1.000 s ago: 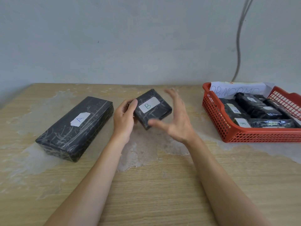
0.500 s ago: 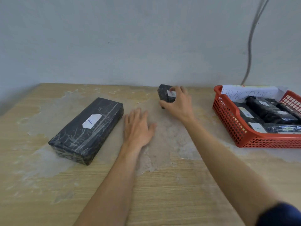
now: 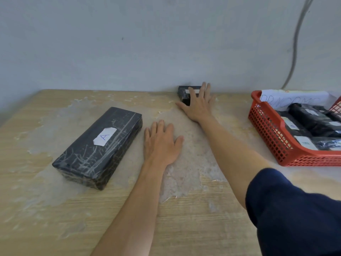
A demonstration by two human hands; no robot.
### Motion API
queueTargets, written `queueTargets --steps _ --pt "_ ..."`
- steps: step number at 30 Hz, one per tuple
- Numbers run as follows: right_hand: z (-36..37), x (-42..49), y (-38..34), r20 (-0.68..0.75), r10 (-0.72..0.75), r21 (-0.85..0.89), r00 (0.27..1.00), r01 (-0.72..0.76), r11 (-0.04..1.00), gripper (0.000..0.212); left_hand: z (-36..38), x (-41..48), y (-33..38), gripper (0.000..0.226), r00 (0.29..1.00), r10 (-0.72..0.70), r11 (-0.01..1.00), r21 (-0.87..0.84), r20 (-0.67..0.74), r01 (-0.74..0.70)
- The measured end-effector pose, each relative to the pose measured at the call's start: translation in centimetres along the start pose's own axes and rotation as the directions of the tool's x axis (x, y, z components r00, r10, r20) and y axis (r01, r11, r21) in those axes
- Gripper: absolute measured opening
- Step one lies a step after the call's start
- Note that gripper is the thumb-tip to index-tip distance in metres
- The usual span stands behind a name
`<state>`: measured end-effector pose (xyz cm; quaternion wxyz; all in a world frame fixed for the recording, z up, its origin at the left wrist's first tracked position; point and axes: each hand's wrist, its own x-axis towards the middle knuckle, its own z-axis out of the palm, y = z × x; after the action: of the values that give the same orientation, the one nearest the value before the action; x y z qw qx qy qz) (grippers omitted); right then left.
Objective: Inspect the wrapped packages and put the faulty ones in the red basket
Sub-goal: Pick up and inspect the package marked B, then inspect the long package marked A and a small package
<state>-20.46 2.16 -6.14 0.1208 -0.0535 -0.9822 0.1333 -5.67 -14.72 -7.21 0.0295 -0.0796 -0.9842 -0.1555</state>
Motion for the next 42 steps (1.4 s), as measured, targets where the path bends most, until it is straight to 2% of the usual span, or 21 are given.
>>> queueTargets --steps 2,6,10,12,14,16,19,22,24,25,28,30,32,33,34,36,38,39,40,41,42 --pt "-0.3 -2.1 0.0 -0.012 -0.013 0.031 1.0 0.013 0.999 0.093 -0.3 -0.2 0.0 0.059 0.998 -0.01 0.999 -0.042 -0.062 0.007" --pt "-1.2 -7.1 0.4 0.102 -0.048 0.112 0.994 0.037 0.993 0.093 -1.1 -0.9 0.0 0.054 0.961 -0.039 0.992 -0.129 -0.273 0.004" --pt "-2.6 -12.0 1.0 0.279 -0.099 0.012 0.955 0.1 0.995 0.082 -3.6 -1.4 -0.3 0.052 0.895 -0.07 0.996 -0.076 -0.44 0.04" --pt "-3.1 -14.4 1.1 0.326 -0.112 -0.026 0.939 0.128 0.991 0.079 -5.6 -1.4 -1.5 0.068 0.902 -0.173 0.984 -0.032 -0.395 0.174" --pt "-3.3 -16.4 1.1 0.342 -0.126 -0.041 0.931 0.149 0.988 0.078 -7.6 -1.3 -3.8 0.101 0.919 -0.342 0.93 0.067 -0.198 0.361" --pt "-3.4 -17.6 1.1 0.349 -0.15 -0.055 0.925 0.18 0.982 0.078 -9.0 -1.2 -6.0 0.128 0.884 -0.467 0.875 0.147 0.006 0.461" --pt "-3.9 -18.3 0.9 0.342 -0.164 -0.047 0.925 0.192 0.98 0.076 -10.0 -1.1 -7.7 0.13 0.881 -0.471 0.876 0.149 0.052 0.459" --pt "-4.2 -18.5 0.9 0.242 -0.207 0.094 0.948 0.19 0.977 0.069 -10.0 -1.4 -7.6 0.12 0.95 -0.313 0.947 0.085 0.005 0.311" --pt "-4.8 -18.9 0.8 0.154 -0.232 0.313 0.961 0.175 0.933 0.065 -9.2 -1.8 -6.8 0.123 0.997 -0.074 0.991 0.113 -0.033 0.077" --pt "-5.1 -19.2 0.9 0.119 -0.229 0.433 0.966 0.157 0.888 0.063 -8.8 -1.9 -6.2 0.125 0.997 0.061 0.989 0.136 -0.046 -0.054" --pt "-5.8 -19.5 1.4 0.054 -0.133 0.729 0.99 0.052 0.683 0.057 -7.5 -1.9 -3.1 0.128 0.922 0.383 0.915 0.166 -0.065 -0.368" --pt "-6.1 -19.2 1.9 0.056 -0.073 0.883 0.996 -0.015 0.47 0.057 -6.6 -1.8 -0.8 0.127 0.834 0.543 0.834 0.182 -0.096 -0.522" --pt "-6.0 -18.7 2.6 0.062 -0.003 0.954 0.998 -0.058 0.293 0.055 -5.7 -1.4 1.0 0.127 0.756 0.645 0.758 0.216 -0.11 -0.615" --pt "-6.1 -18.5 2.8 0.061 0.029 0.971 0.998 -0.066 0.232 0.05 -5.4 -1.2 1.5 0.128 0.744 0.659 0.746 0.218 -0.107 -0.629" --pt "-6.2 -18.4 2.9 0.058 0.048 0.981 0.997 -0.066 0.181 0.047 -5.3 -0.9 1.8 0.13 0.756 0.646 0.759 0.192 -0.107 -0.622" --pt "-6.5 -18.2 3.2 0.059 0.086 0.99 0.995 -0.069 0.12 0.047 -5.5 -0.5 1.7 0.131 0.829 0.531 0.846 0.057 -0.177 -0.53" --pt "-6.7 -17.8 3.6 0.058 0.105 0.994 0.993 -0.067 0.086 0.048 -5.8 -0.2 0.9 0.111 0.883 0.23 0.934 -0.162 -0.408 -0.318" --pt "-6.9 -17.7 3.7 0.057 0.114 0.995 0.992 -0.066 0.072 0.049 -5.8 0.0 0.3 0.1 0.869 0.005 0.927 -0.323 -0.495 -0.189" --pt "-7.0 -17.6 3.9 0.053 0.126 0.997 0.991 -0.06 0.056 0.05 -5.8 0.2 -0.4 0.091 0.848 -0.214 0.855 -0.513 -0.486 -0.079" --pt "-7.1 -17.5 4.0 0.047 0.134 0.997 0.99 -0.054 0.05 0.05 -5.7 0.2 -1.0 0.086 0.852 -0.365 0.715 -0.699 -0.376 -0.002" --pt "-7.2 -17.5 3.9 0.044 0.135 0.997 0.99 -0.051 0.05 0.05 -5.5 0.2 -1.4 0.082 0.882 -0.413 0.551 -0.834 -0.226 0.044"
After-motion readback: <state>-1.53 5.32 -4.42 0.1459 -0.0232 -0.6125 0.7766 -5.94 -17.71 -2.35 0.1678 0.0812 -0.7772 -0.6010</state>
